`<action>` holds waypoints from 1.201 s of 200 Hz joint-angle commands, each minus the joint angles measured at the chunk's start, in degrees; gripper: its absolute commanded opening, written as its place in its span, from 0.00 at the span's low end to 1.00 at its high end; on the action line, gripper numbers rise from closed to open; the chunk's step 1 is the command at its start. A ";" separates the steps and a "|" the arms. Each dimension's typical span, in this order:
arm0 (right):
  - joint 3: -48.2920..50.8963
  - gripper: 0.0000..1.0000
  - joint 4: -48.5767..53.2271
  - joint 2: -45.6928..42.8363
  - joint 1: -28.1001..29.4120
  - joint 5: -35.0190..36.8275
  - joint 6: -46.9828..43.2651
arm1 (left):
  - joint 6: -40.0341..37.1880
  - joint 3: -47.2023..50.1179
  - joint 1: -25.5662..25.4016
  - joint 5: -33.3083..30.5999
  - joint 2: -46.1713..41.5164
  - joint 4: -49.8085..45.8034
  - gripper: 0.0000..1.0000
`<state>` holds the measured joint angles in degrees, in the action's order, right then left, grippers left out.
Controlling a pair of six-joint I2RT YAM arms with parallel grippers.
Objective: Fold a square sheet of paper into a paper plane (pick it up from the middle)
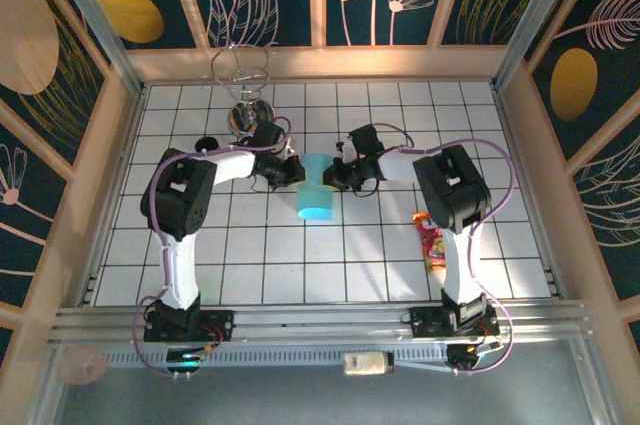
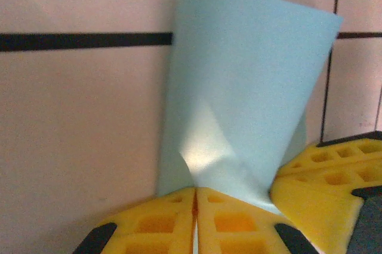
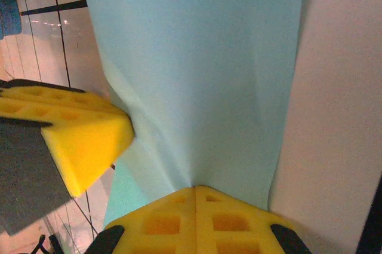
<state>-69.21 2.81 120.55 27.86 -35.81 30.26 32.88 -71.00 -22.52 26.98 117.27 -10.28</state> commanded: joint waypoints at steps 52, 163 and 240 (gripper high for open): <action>5.00 0.00 9.85 7.61 -1.42 17.84 -6.45 | 3.28 7.63 3.72 3.19 -12.13 7.67 0.11; -0.10 0.01 11.33 6.49 -1.66 13.08 -11.89 | 8.95 2.17 -2.35 4.16 0.22 10.53 0.11; 0.68 0.00 15.66 8.56 -2.79 20.14 -11.52 | 3.92 5.53 2.20 -5.73 -1.35 1.72 0.13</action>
<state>-72.73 7.99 120.97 27.83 -36.14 21.32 39.64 -68.51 -24.67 27.83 117.43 -2.50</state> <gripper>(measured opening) 0.050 0.131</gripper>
